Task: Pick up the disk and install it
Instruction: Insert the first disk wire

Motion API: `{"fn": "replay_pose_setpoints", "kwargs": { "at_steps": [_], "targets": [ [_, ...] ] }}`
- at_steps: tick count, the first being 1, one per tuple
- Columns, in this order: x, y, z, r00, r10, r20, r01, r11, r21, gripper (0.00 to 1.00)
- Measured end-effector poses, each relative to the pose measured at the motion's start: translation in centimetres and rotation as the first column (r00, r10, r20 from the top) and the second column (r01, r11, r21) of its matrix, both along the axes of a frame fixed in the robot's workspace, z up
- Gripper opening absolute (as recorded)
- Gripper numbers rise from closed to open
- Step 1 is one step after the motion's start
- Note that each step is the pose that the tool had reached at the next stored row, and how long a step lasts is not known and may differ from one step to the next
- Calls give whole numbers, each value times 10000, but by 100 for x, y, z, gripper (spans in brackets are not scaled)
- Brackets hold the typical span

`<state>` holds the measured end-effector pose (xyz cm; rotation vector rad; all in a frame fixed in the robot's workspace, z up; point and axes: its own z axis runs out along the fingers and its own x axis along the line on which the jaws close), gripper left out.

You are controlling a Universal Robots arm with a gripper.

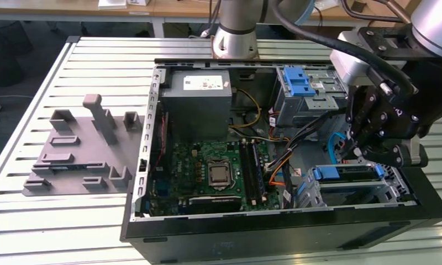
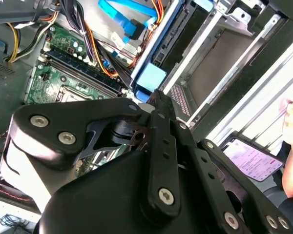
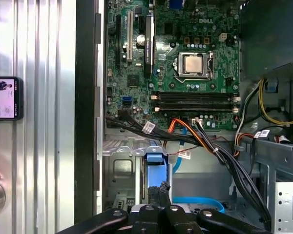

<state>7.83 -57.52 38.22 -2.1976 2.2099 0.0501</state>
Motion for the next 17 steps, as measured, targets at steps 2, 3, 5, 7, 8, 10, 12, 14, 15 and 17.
{"fn": "replay_pose_setpoints", "kwargs": {
  "at_steps": [2,3,5,7,8,10,12,14,15,17],
  "targets": [
    [15,27,-1,10000,0,0,0,10000,0,11],
    [23,36,-1,10000,0,0,0,10000,0,11],
    [40,50,-4,10000,0,0,0,10000,0,11],
    [55,62,-9,10000,0,0,0,10000,2,11],
    [61,63,-11,10000,0,0,0,10000,3,11],
    [72,67,-13,10000,0,0,0,10000,0,11],
    [84,73,-16,10000,0,0,0,10000,0,11],
    [92,75,-20,10000,0,0,0,10000,0,11],
    [95,76,-21,10000,-1,0,1,10000,-1,11],
    [101,77,-24,10000,0,0,0,10000,-2,11]
  ]
}}
